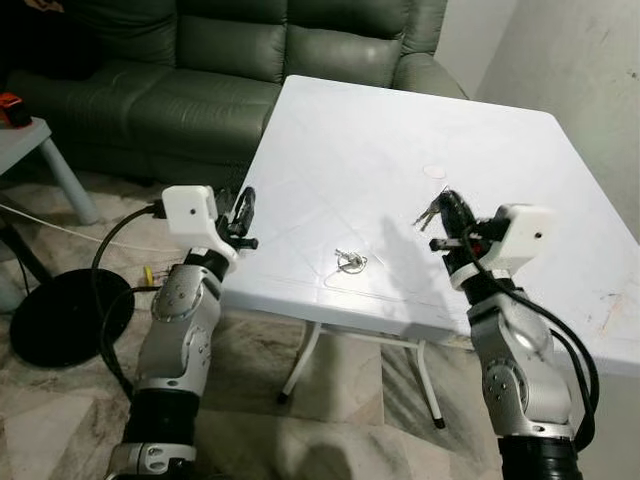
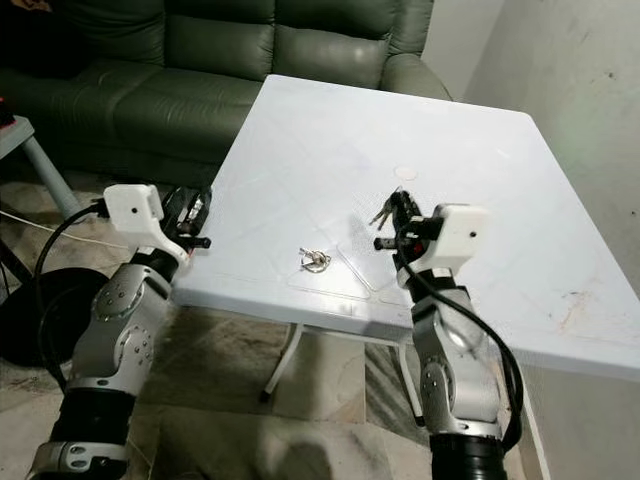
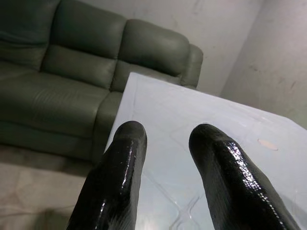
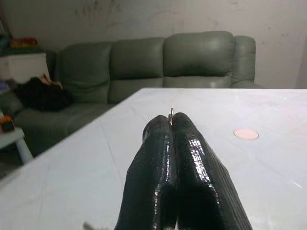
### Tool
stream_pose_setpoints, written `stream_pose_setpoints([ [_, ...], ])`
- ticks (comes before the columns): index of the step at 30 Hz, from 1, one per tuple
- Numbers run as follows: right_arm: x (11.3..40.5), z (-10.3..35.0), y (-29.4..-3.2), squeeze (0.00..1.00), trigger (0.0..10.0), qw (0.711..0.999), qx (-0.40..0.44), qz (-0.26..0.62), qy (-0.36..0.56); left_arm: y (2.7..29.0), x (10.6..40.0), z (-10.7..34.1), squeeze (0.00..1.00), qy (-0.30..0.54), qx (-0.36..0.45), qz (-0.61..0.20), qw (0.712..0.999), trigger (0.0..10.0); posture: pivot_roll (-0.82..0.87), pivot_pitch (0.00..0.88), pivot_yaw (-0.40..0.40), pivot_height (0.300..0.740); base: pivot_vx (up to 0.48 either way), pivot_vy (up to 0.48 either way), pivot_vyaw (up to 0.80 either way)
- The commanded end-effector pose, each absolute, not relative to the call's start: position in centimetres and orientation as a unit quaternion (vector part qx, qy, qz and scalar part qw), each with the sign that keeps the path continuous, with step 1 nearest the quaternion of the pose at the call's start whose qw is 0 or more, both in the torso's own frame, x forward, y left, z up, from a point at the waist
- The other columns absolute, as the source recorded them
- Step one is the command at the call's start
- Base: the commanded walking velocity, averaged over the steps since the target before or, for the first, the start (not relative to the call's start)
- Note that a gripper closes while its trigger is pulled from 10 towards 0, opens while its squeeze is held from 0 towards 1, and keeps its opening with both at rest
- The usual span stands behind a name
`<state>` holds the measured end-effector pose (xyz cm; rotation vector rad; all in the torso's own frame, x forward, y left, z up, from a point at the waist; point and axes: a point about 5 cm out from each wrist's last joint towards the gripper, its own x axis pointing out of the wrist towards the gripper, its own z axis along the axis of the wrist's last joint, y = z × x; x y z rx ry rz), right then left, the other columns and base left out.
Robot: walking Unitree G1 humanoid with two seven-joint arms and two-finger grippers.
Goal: Hang keys on a hook
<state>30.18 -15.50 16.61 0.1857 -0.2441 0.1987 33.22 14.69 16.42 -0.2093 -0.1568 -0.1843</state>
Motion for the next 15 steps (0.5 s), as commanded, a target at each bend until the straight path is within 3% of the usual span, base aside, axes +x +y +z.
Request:
stream_pose_setpoints([
  [1,30.04,17.27,-15.74,0.0,10.0,0.983,0.079,0.091,-0.139,14.63,33.05,16.57,0.0,-0.078,-0.106,-0.095,0.987,10.0,0.13,0.034,-0.079,0.74,0.0,0.0,0.0],
  [15,30.58,16.64,-15.32,0.0,10.0,0.988,0.045,0.08,-0.127,14.16,33.23,16.83,0.0,-0.076,-0.111,-0.1,0.986,10.0,0.12,0.003,-0.069,0.74,0.0,0.0,0.0],
])
